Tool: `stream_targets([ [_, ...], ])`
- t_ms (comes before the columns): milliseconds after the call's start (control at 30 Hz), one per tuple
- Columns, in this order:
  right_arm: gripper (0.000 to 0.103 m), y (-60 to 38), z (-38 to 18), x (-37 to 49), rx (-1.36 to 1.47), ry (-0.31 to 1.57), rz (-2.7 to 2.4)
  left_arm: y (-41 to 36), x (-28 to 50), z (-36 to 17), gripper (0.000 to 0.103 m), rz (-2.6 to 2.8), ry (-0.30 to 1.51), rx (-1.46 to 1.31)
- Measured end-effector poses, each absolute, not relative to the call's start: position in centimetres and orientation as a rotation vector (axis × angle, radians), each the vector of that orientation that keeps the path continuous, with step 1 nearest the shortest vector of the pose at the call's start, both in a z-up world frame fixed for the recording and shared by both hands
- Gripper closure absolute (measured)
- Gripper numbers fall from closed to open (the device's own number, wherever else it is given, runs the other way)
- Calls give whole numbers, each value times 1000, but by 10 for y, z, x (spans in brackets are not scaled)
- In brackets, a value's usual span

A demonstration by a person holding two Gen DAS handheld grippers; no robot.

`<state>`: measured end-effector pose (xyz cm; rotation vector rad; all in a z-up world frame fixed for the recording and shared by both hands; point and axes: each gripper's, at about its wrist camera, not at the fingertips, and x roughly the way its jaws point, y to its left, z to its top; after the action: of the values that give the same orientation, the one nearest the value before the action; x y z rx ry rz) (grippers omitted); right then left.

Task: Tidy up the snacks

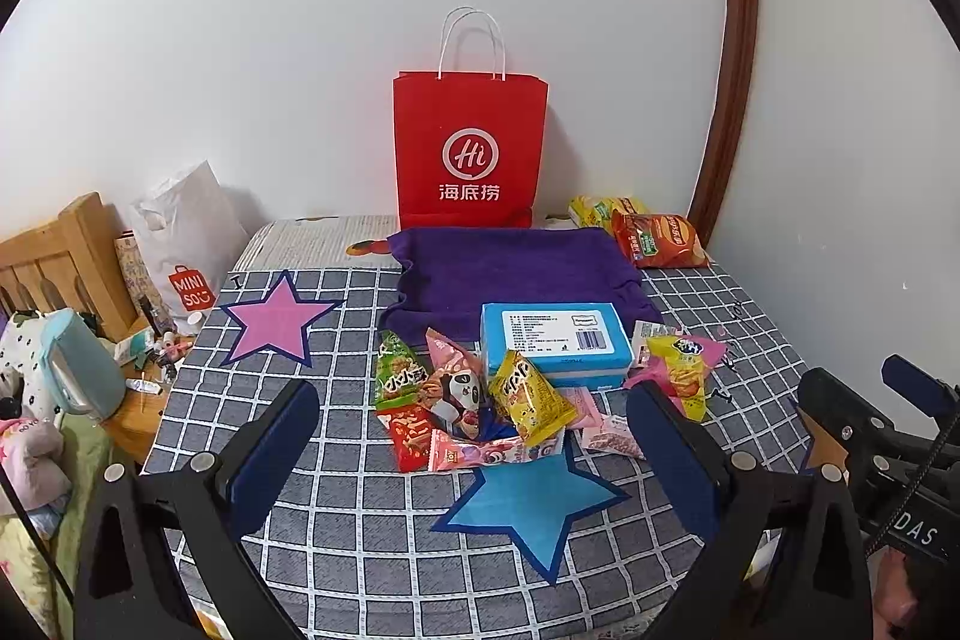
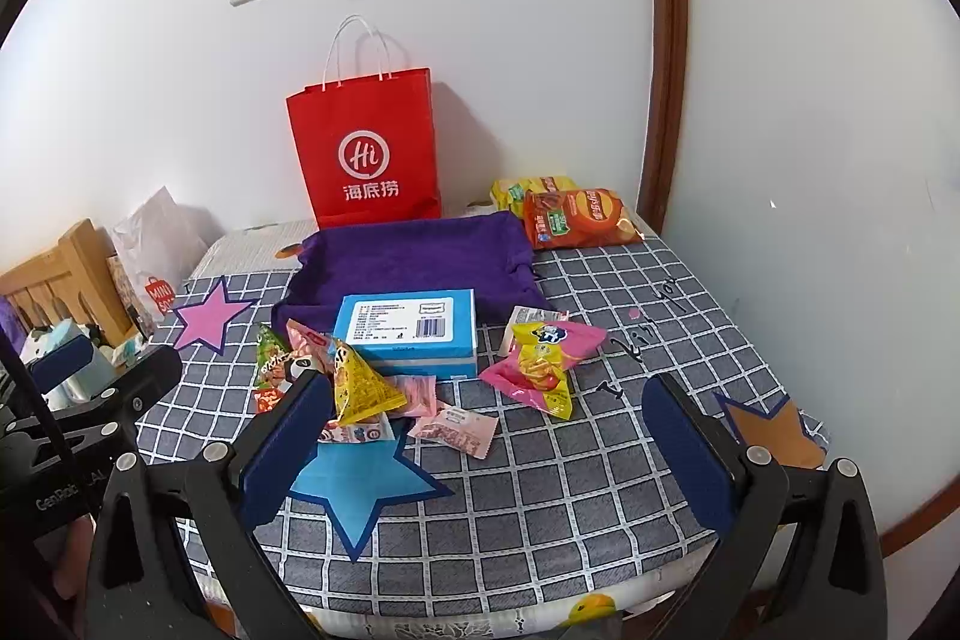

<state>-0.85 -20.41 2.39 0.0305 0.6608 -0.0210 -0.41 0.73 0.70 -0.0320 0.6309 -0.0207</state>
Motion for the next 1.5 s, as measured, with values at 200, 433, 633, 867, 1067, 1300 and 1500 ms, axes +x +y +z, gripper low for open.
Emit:
stream_targets([
  [200, 1, -206, 25, -7, 40, 661, -18, 5, -5, 7, 0, -21, 627, -22],
  [433, 1, -206, 25, -7, 42, 660, -17, 5, -8, 6, 0, -25, 621, -20],
  [633, 1, -205, 26, -6, 41, 659, -16, 6, -8, 8, 0, -28, 619, -19],
  [867, 1, -202, 27, -7, 36, 655, -13, 5, -8, 8, 0, -28, 617, -17],
  [1067, 1, -200, 27, -9, 33, 651, -11, 6, -9, 9, 0, -28, 615, -20],
  [1300, 1, -198, 28, -9, 30, 652, -11, 6, -8, 9, 0, -28, 617, -19],
  [1500, 1, -197, 28, -10, 27, 648, -8, 6, -9, 9, 0, -28, 615, -19],
])
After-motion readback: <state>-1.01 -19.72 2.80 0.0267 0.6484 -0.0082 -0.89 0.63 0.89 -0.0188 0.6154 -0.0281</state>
